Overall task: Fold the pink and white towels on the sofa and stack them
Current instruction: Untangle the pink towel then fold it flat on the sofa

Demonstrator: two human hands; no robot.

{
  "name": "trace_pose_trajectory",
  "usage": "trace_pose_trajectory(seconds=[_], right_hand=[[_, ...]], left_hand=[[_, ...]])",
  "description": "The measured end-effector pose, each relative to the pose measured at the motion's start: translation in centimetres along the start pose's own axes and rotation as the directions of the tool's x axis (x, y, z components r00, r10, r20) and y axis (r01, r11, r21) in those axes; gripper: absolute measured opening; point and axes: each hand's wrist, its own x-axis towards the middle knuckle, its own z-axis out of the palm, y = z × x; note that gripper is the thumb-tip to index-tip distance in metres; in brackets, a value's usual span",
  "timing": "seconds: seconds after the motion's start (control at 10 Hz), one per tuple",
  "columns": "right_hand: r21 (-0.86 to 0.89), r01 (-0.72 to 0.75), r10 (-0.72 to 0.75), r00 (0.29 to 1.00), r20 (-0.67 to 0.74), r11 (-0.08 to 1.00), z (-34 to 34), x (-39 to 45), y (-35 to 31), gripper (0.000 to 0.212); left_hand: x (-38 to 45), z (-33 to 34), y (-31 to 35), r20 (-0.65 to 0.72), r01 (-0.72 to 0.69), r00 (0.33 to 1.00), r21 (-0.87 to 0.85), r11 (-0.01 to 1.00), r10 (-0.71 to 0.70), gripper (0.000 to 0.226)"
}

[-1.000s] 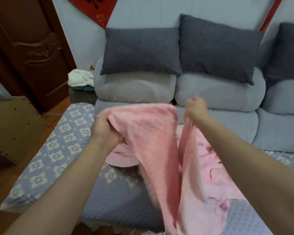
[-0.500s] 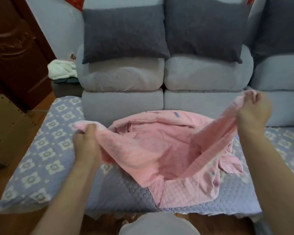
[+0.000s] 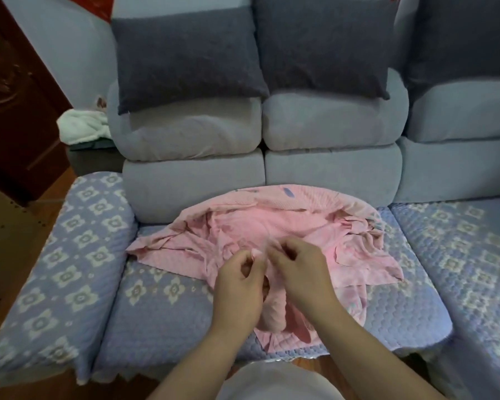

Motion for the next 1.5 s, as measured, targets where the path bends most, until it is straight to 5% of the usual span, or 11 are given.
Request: trace_pose_trajectory(seconds=[0.1, 0.2, 0.3, 0.5, 0.7, 0.8, 0.9, 1.1, 1.2, 1.4, 1.5], right_hand=[[-0.023, -0.04, 0.04, 0.999, 0.028, 0.999, 0.3, -1.0, 0.5, 0.034], [-0.155, 0.007, -0.036, 0.982, -0.183, 0.988, -0.7, -0.1, 0.4, 0.032], [-0.253, 0.172, -0.223, 0.957, -0.185, 0.952, -1.2, -0.3, -0.7, 0.013], [-0.242, 0.25, -0.263, 0.965, -0.023, 0.938, 0.0, -1.7, -0.8, 0.01], [-0.374, 0.336, -0.321, 0.941, 0.104, 0.864, -0.3, -3.2, -0.8, 0.035], [-0.438, 0.345, -0.341, 0.936, 0.089, 0.83, -0.5, -3.2, -0.4, 0.016], [-0.49, 0.405, -0.413, 0.905, 0.098, 0.771, -0.4, -2.7, 0.2, 0.028], [-0.443, 0.552, -0.589, 0.806, 0.064, 0.707, -0.6, -2.0, 1.9, 0.017], [-0.372, 0.501, -0.506, 0.858, 0.092, 0.782, -1.4, -1.5, 2.3, 0.034], [-0.21, 0.425, -0.453, 0.885, -0.105, 0.88, -1.3, -0.1, 3.7, 0.02], [-0.024, 0.365, -0.363, 0.912, -0.194, 0.931, -1.2, -0.1, 3.5, 0.018]], left_hand=[[-0.4, 0.0, -0.1, -0.007, 0.074, 0.997, -0.041, 0.996, -0.074, 0.028], [-0.5, -0.2, 0.3, -0.017, 0.09, 0.996, -0.058, 0.994, -0.091, 0.03], [-0.5, -0.2, 0.9, -0.01, 0.168, 0.985, -0.119, 0.979, -0.171, 0.031], [-1.0, 0.1, 2.5, 0.058, 0.198, 0.98, -0.132, 0.971, -0.192, 0.028], [-1.1, 0.3, 2.2, -0.01, 0.077, 0.997, 0.053, 0.996, -0.077, 0.03], [-1.3, 0.7, 2.4, -0.061, 0.033, 0.998, 0.117, 0.993, -0.026, 0.031], [-1.2, 0.7, 2.7, -0.042, 0.024, 0.999, 0.16, 0.987, -0.017, 0.031], [-0.8, 1.4, 4.2, -0.025, 0.186, 0.982, 0.046, 0.982, -0.185, 0.033], [-1.0, 2.2, 4.6, 0.031, 0.211, 0.977, 0.049, 0.976, -0.213, 0.026], [1.6, 1.8, 2.5, 0.044, -0.092, 0.996, 0.367, 0.926, 0.081, 0.015], [3.4, 0.4, 1.6, 0.209, -0.363, 0.931, 0.422, 0.831, 0.3, 0.036]])
